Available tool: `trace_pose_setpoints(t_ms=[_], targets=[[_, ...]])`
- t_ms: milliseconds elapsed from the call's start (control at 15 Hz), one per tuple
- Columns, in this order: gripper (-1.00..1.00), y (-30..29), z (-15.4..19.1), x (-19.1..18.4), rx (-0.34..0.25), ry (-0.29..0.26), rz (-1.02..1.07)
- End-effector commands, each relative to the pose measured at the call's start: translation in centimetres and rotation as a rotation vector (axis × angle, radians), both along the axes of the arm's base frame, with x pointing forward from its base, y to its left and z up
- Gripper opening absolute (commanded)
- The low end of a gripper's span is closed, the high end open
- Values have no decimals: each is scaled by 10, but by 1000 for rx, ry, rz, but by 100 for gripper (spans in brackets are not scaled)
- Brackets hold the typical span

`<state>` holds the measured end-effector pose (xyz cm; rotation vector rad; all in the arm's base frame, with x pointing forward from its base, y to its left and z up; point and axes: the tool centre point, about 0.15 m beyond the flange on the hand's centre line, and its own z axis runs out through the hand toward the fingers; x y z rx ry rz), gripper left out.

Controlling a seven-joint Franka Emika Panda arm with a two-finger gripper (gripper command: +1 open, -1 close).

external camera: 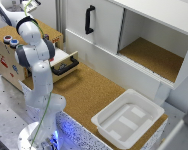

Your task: Go towards the yellow block and grasp it

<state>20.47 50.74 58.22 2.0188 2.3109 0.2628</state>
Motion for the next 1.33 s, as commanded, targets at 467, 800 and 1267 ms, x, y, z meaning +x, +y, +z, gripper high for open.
trace_pose_setpoints(t_ms=[467,800,1267], targets=[[100,-2,-32,39,-126,-4,-19],[100,-18,-69,52,-105,47,-16],[100,-32,-109,81,-30,87,-66]])
